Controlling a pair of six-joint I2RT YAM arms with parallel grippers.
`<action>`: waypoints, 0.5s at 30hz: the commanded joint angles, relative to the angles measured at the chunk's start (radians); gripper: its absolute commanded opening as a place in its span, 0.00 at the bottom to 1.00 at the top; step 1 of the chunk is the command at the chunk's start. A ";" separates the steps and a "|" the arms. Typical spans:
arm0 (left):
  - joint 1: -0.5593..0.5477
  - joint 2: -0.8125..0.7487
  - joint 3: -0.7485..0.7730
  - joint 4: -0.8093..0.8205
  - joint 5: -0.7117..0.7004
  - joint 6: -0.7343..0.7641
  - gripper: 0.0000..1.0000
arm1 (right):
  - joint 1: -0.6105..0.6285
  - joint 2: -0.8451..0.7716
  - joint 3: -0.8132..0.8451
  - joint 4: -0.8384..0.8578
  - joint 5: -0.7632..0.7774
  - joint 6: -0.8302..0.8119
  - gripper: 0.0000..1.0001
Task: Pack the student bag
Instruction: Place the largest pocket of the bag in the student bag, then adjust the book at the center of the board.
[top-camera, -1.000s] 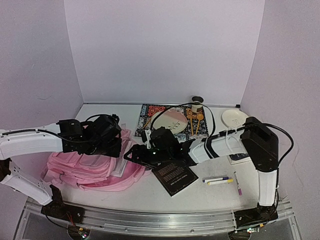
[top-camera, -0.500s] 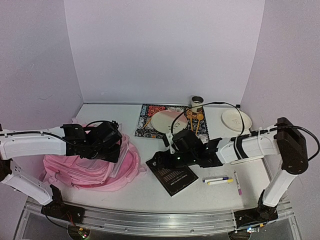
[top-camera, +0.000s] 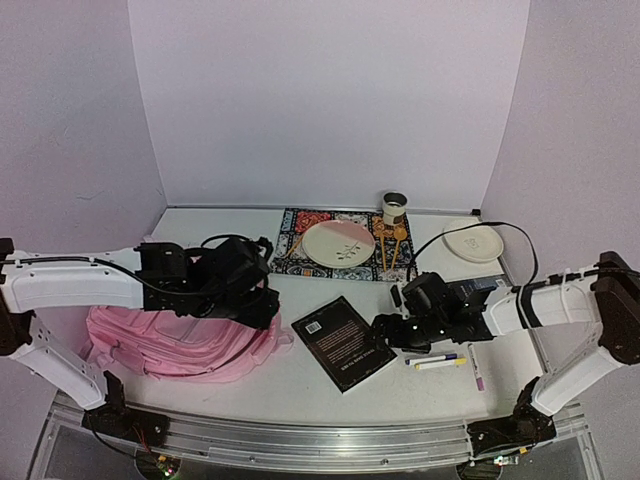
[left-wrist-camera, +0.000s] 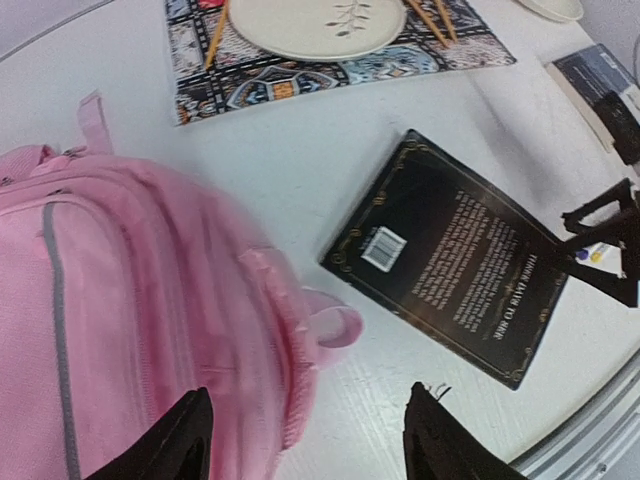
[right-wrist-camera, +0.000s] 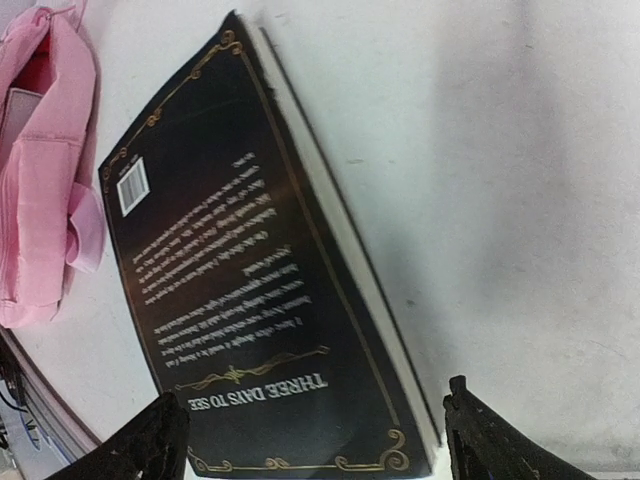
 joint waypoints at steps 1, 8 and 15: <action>-0.074 0.099 0.106 0.043 0.007 0.013 0.72 | -0.028 -0.064 -0.053 -0.050 0.012 0.012 0.87; -0.162 0.309 0.216 0.081 -0.001 0.079 0.80 | -0.032 -0.077 -0.057 -0.049 0.018 0.009 0.87; -0.233 0.516 0.324 0.094 -0.010 0.133 0.85 | -0.031 -0.050 -0.045 -0.040 -0.015 0.005 0.86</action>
